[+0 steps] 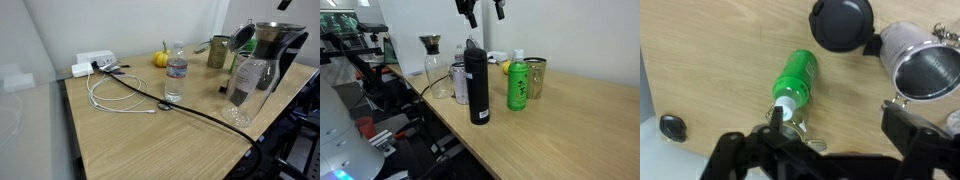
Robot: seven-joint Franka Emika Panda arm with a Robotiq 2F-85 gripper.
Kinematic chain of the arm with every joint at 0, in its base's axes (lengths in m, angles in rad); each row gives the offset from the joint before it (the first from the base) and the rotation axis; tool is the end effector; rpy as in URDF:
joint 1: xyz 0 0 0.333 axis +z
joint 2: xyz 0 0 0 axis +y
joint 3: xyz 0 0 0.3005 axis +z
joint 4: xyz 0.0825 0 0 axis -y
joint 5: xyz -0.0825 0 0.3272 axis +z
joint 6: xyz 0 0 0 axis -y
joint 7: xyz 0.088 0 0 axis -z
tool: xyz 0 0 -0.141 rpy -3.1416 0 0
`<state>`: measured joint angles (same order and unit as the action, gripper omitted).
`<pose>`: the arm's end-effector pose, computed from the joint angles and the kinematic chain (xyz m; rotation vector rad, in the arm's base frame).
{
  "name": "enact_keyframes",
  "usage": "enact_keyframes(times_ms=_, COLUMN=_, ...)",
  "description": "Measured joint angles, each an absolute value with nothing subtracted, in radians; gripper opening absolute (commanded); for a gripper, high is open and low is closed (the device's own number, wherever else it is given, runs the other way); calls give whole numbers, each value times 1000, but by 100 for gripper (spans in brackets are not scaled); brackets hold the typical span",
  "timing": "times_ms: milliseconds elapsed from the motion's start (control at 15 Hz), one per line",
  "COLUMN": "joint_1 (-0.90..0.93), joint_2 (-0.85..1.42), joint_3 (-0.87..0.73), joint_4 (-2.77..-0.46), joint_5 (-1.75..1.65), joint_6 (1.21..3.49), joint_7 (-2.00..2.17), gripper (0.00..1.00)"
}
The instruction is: Close the white container
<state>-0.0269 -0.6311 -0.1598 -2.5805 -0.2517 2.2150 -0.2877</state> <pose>0.3388 -0.0811 0.4647 2.9195 0.3579 0.3391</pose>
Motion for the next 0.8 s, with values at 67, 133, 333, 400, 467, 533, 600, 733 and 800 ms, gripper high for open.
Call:
enact_keyframes(times_ms=67, joint_1=-15, joint_2=-607, joint_3=-158, joint_4=-2579, joint_5=-232, joint_6=2270, joint_7=-271, gripper=100)
enact_keyframes(times_ms=133, joint_1=-7, joint_2=-583, joint_3=-155, joint_4=-2578, joint_5=-213, joint_6=2323, joint_7=-256, gripper=100)
enact_keyframes(times_ms=333, joint_1=16, joint_2=-514, joint_3=-146, joint_4=-2570, joint_5=-154, joint_6=2455, joint_7=-239, gripper=100)
enact_keyframes(times_ms=400, joint_1=22, joint_2=-498, joint_3=-143, joint_4=-2567, joint_5=-139, joint_6=2480, joint_7=-239, gripper=100)
enact_keyframes(times_ms=467, joint_1=29, joint_2=-486, joint_3=-138, joint_4=-2566, joint_5=-126, joint_6=2495, joint_7=-239, gripper=100)
enact_keyframes(times_ms=533, joint_1=36, joint_2=-478, joint_3=-134, joint_4=-2566, joint_5=-114, joint_6=2502, joint_7=-239, gripper=100)
enact_keyframes(times_ms=600, joint_1=44, joint_2=-473, joint_3=-130, joint_4=-2566, joint_5=-102, joint_6=2505, joint_7=-239, gripper=100)
enact_keyframes(times_ms=733, joint_1=62, joint_2=-467, joint_3=-122, joint_4=-2566, joint_5=-78, joint_6=2507, joint_7=-239, gripper=100)
enact_keyframes(times_ms=800, joint_1=71, joint_2=-465, joint_3=-118, joint_4=-2567, joint_5=-68, joint_6=2508, joint_7=-239, gripper=91)
